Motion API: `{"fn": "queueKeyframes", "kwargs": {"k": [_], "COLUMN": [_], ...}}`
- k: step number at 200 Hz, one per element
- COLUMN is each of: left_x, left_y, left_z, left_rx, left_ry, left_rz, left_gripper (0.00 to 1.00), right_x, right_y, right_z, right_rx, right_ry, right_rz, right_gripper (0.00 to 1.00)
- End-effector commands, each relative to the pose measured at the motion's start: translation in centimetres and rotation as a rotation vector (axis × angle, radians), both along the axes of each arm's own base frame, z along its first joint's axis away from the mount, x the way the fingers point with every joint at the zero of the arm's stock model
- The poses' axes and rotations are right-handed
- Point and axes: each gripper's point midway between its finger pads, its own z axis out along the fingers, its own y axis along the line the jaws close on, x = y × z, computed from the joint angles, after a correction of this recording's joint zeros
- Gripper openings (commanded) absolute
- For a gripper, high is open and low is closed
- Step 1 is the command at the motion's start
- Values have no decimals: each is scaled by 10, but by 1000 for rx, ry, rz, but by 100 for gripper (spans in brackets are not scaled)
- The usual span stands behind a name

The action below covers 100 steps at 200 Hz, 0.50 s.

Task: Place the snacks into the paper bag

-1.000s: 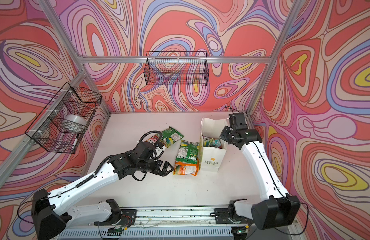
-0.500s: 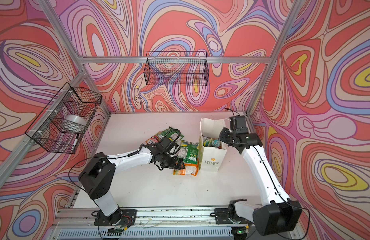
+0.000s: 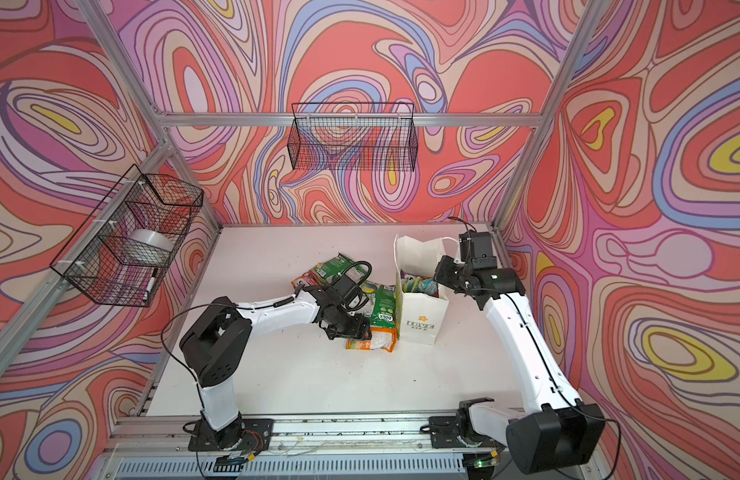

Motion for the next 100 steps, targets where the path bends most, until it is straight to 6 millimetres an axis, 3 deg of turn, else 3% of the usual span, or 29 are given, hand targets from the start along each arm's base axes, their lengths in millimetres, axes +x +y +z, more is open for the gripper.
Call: {"fn": "queueKeyframes", "kwargs": {"k": [1, 52, 100], "left_x": [2, 6, 17], "left_y": [11, 10, 31], "left_z": [-11, -26, -7], "left_rx": [88, 98, 130], "left_ry": [7, 17, -26], "left_rz": [31, 93, 184], "left_gripper": [72, 49, 31], "right_x": [2, 0, 1], "right_y": [8, 8, 3], "right_z": [4, -6, 6], "right_rx": [22, 12, -7], "right_ry": [-27, -5, -22], "right_rz": [32, 34, 12], "right_gripper": [0, 0, 0]}}
